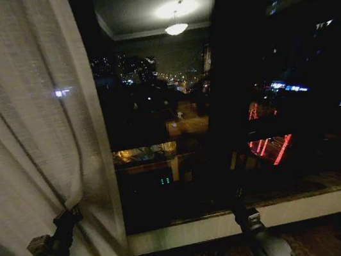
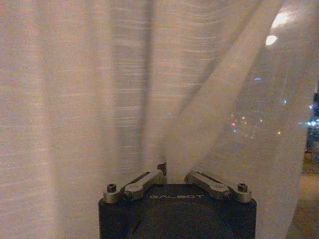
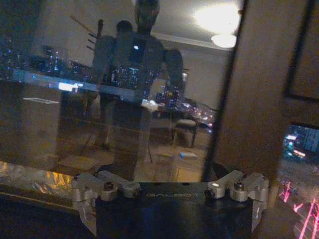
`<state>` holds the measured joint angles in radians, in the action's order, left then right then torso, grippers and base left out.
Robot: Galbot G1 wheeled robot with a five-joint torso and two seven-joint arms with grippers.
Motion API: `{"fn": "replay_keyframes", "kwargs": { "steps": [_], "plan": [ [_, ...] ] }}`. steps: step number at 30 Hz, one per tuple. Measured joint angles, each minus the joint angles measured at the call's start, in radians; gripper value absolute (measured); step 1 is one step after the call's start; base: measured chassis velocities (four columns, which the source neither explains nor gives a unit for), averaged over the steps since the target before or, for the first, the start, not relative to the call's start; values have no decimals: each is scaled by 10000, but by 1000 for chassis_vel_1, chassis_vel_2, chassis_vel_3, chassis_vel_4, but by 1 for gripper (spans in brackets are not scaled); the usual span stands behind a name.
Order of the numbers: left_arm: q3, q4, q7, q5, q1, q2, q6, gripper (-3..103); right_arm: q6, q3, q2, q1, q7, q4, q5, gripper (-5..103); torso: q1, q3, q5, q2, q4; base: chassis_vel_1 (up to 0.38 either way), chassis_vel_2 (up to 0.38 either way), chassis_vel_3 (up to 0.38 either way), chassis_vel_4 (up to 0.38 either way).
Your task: Open the curtains by pulling them apart, changing their state from closed to fully open.
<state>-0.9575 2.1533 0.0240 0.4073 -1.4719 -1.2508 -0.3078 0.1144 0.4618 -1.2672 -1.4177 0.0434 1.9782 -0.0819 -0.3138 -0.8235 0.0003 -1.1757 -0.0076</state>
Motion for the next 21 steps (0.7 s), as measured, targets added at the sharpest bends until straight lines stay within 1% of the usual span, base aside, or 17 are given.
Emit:
{"fn": "replay_keyframes", "kwargs": {
  "steps": [5,7,14,21],
  "plan": [
    [-76,-7,3,5,-34,5,20,0,-4,-88,-30,34,-1,-70,-12,100,-1,0,-7,2,4,142,165,-151,-169],
    [-79,-7,3,5,-41,-1,21,0,-7,-96,-29,55,-1,-105,-18,100,-1,0,-7,1,0,101,85,-91,-114],
    [-79,55,3,6,-58,-12,22,0,-18,-97,45,107,-93,-184,-30,100,0,-1,6,2,-3,4,7,-10,-5],
    [-130,59,3,8,-81,0,22,0,-20,-111,36,148,-168,-222,-26,100,0,-1,-1,2,-1,-4,-3,7,7]
  ]
}}
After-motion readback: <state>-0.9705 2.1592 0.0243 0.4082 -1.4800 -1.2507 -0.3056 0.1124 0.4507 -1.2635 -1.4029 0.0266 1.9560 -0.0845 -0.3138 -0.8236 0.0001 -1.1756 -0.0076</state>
